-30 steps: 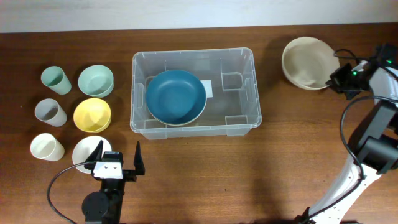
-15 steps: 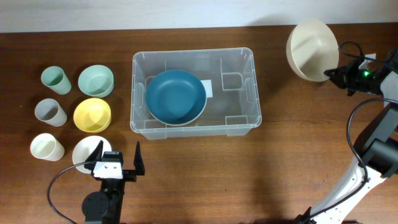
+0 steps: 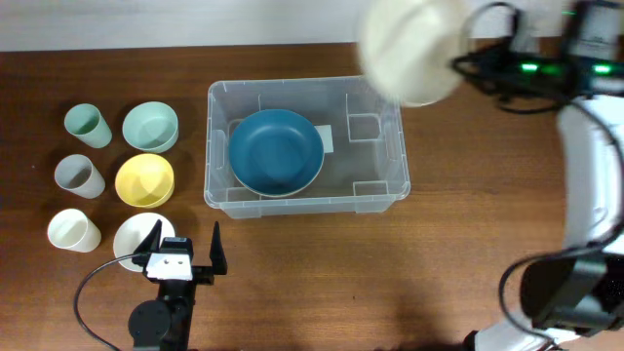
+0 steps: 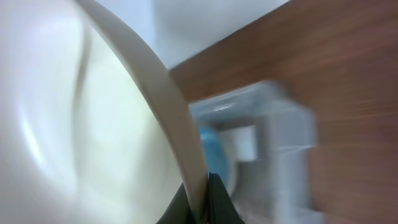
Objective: Pack container
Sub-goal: 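Lift the cream bowl and carry it left over the bin, then lower the cream bowl onto the blue bowl and open the right gripper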
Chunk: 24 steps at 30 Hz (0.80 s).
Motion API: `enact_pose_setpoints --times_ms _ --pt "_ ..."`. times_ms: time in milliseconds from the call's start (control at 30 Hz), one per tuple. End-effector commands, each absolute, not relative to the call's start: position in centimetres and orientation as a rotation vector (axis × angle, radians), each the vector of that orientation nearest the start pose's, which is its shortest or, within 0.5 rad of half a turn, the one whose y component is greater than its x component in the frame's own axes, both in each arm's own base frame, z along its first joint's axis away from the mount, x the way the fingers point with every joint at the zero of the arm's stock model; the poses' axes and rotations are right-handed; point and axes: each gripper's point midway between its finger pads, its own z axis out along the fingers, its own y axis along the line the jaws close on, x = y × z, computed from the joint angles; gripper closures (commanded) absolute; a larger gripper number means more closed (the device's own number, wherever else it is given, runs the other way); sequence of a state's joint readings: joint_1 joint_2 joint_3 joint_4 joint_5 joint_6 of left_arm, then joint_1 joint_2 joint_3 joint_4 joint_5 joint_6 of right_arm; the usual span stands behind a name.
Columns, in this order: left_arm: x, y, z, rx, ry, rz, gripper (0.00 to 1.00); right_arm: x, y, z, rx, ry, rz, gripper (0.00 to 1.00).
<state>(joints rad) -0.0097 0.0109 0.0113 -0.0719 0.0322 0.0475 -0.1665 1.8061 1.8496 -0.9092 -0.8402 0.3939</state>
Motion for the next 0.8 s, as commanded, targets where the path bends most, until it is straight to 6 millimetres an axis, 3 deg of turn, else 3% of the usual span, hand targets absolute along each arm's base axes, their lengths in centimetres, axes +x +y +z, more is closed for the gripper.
enact_pose_setpoints --times_ms 0,167,367,633,767 --pt "24.6 -0.6 15.7 0.060 1.646 0.005 0.00 45.5 10.9 28.0 0.189 2.431 1.068 0.96" --pt "24.6 -0.6 15.7 0.060 1.646 0.005 0.01 44.5 17.3 24.8 0.123 2.563 0.951 0.96" --pt "24.6 -0.6 15.7 0.060 1.646 0.005 0.01 42.6 22.8 22.9 0.011 2.641 0.937 0.96" --pt "24.6 -0.6 15.7 0.060 1.646 0.005 0.01 42.7 26.2 18.4 -0.022 2.722 0.863 0.96" --pt "24.6 -0.6 15.7 0.060 1.646 0.005 0.01 43.3 26.6 16.0 -0.013 2.758 0.853 0.96"
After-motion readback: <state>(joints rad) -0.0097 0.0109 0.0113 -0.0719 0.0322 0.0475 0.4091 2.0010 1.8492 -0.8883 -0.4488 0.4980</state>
